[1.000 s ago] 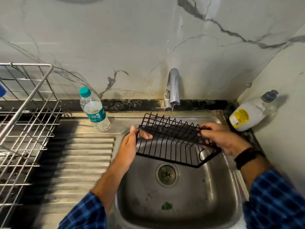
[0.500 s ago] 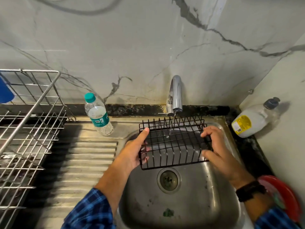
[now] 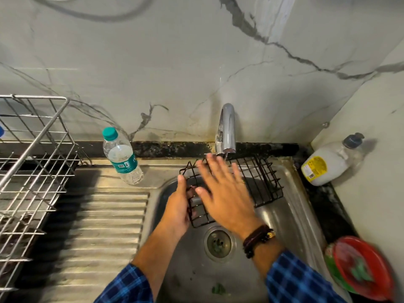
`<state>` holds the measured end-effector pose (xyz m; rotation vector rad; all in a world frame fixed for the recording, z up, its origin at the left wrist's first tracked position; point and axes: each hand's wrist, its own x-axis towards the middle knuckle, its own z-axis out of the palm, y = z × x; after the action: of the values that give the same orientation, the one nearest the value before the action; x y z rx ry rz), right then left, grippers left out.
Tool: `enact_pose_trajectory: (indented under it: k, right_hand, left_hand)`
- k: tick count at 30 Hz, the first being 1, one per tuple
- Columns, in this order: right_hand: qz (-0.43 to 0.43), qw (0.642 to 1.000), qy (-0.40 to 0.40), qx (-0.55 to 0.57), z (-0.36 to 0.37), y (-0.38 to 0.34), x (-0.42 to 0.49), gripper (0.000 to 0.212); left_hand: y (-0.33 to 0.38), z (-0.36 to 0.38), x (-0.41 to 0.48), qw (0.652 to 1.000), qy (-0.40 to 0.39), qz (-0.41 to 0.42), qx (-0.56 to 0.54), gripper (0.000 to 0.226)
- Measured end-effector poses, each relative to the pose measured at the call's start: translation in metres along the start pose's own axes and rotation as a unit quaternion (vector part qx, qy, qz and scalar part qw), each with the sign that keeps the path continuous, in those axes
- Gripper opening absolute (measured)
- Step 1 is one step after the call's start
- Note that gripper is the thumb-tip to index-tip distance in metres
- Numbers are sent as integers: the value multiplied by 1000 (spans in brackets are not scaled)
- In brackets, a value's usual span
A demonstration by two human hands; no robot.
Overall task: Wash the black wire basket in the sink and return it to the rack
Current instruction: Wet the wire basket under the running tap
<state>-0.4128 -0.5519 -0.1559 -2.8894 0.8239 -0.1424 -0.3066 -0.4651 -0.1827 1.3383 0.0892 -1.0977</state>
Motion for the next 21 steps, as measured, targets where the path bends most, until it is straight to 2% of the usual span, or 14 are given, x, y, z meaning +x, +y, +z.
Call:
enact_pose_trajectory:
  k: [2, 4, 6, 8, 11, 16, 18, 21]
  right_hand:
    - [120, 993, -2, 12, 1, 45, 2, 67]
    - [248, 966, -14, 77, -5, 76, 3, 78]
    - [307, 945, -8, 114, -6, 72, 6, 85]
    - [264, 963, 22, 41, -4, 37, 12, 79]
    - [117, 992, 43, 1, -6, -12, 22, 65]
    - [17, 997, 79, -13, -11, 12, 22, 48]
    - [19, 996, 83, -7, -6, 30, 16, 48]
    - [147, 984, 100, 21, -1, 58, 10, 55]
  left_hand:
    - [7, -10, 4, 999, 28, -9, 30, 58]
    - [11, -17, 5, 999, 24, -18, 36, 60]
    - [8, -18, 7, 998, 17, -23, 50, 58]
    - [2, -15, 11, 998, 10, -21, 52, 53]
    - [-6, -2, 10, 997, -25, 14, 67, 55]
    - [-3, -8, 12, 995, -9, 48, 81, 55]
    - [1, -7, 13, 993, -21, 54, 105, 59]
    - [7, -6, 10, 997, -14, 23, 72, 56]
